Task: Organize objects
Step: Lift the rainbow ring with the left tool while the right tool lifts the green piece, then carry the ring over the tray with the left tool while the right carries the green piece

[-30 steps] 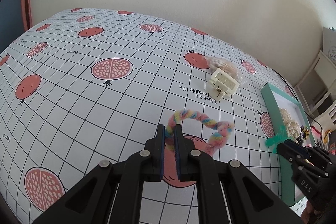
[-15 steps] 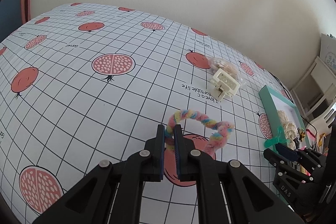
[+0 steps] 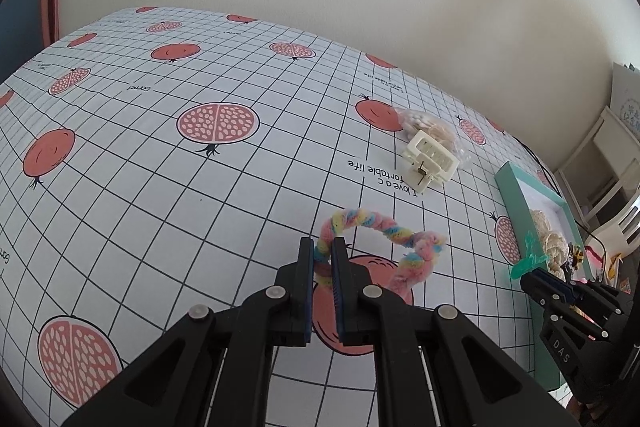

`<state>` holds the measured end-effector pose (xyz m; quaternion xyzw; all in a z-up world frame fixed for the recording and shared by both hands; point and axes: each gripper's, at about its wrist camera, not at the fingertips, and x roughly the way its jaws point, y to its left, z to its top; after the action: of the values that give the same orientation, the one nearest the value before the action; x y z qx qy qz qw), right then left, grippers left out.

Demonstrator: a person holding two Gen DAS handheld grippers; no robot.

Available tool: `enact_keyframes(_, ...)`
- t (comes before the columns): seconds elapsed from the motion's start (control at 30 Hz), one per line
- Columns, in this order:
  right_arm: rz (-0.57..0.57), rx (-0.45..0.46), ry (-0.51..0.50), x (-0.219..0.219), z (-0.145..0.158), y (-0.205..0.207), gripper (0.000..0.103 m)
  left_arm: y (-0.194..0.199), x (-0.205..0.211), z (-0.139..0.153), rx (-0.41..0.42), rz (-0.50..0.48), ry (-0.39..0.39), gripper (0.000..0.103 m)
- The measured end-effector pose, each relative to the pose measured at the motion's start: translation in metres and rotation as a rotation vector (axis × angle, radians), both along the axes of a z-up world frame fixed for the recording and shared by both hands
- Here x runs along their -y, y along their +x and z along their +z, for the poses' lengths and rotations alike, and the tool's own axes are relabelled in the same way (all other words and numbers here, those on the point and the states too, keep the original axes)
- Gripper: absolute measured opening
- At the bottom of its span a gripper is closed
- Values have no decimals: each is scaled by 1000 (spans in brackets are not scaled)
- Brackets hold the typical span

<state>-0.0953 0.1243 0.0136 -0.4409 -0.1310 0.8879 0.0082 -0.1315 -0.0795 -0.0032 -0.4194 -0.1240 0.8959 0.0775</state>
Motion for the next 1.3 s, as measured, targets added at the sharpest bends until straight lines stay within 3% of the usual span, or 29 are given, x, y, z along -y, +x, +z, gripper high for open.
enact_keyframes(0.43, 40, -74, -50, 8, 28, 13, 10, 1, 2, 12, -17, 9, -37, 8)
enact_keyframes(0.77, 5, -154, -152, -22, 59, 26, 10, -5, -16, 51, -31, -37, -56, 8)
enact_keyframes(1.03, -101, -217, -196, -77, 77, 39, 10, -9, -67, 94, -70, -116, -69, 8)
enact_keyframes(1.3, -233, -231, -233, -141, 75, 47, 10, -16, -157, 112, -81, -253, -84, 8)
